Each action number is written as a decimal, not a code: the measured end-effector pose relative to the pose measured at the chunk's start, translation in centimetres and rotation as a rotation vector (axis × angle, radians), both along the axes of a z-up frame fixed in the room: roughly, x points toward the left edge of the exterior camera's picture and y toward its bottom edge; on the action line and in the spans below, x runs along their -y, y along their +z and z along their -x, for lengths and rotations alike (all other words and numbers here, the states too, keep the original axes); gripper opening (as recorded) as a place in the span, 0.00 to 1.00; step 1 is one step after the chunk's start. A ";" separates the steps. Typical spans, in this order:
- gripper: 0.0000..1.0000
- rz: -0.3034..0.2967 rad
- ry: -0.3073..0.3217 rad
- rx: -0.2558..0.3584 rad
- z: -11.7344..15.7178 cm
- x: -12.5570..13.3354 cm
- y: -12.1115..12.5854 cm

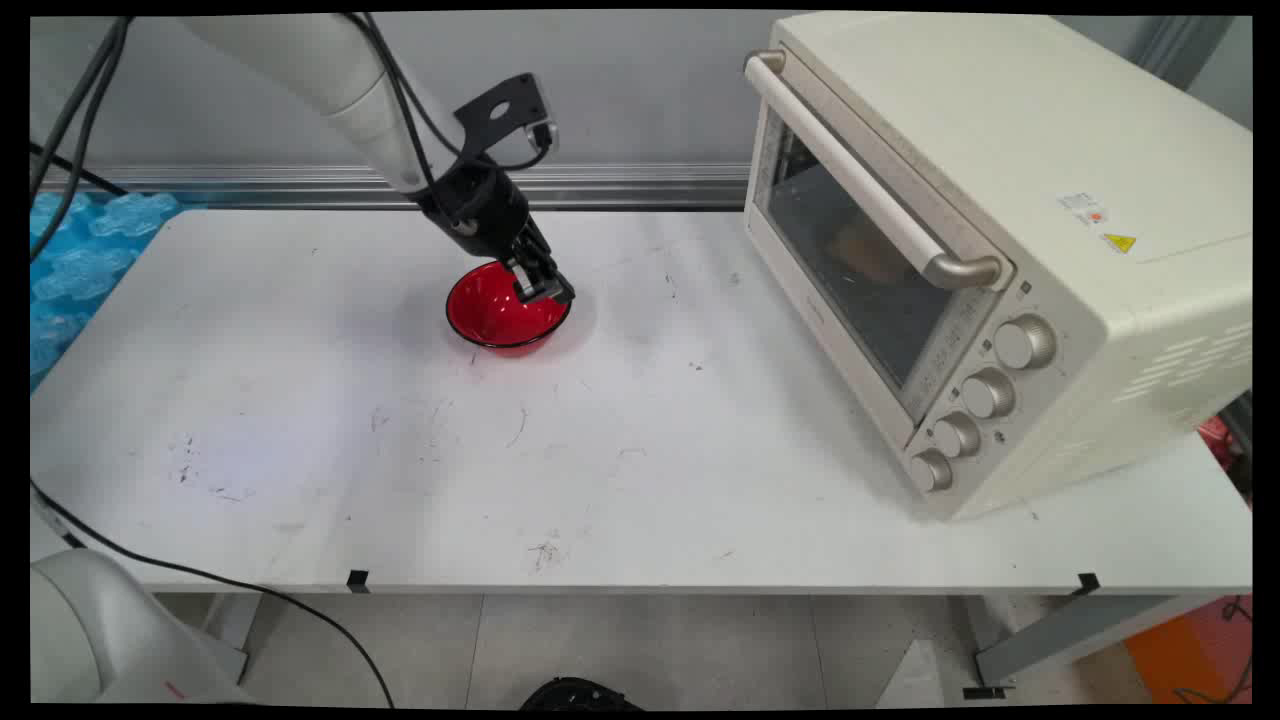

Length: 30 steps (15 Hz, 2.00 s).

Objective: Open the oven

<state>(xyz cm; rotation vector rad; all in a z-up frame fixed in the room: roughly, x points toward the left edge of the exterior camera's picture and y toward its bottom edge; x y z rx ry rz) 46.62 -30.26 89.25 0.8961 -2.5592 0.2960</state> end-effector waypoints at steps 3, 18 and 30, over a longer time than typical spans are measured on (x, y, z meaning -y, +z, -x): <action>0.00 -0.014 -0.021 0.015 0.6 1.1 1.1; 0.00 0.032 -0.104 0.061 7.4 7.6 9.5; 0.00 0.054 -0.041 0.008 11.5 8.2 15.1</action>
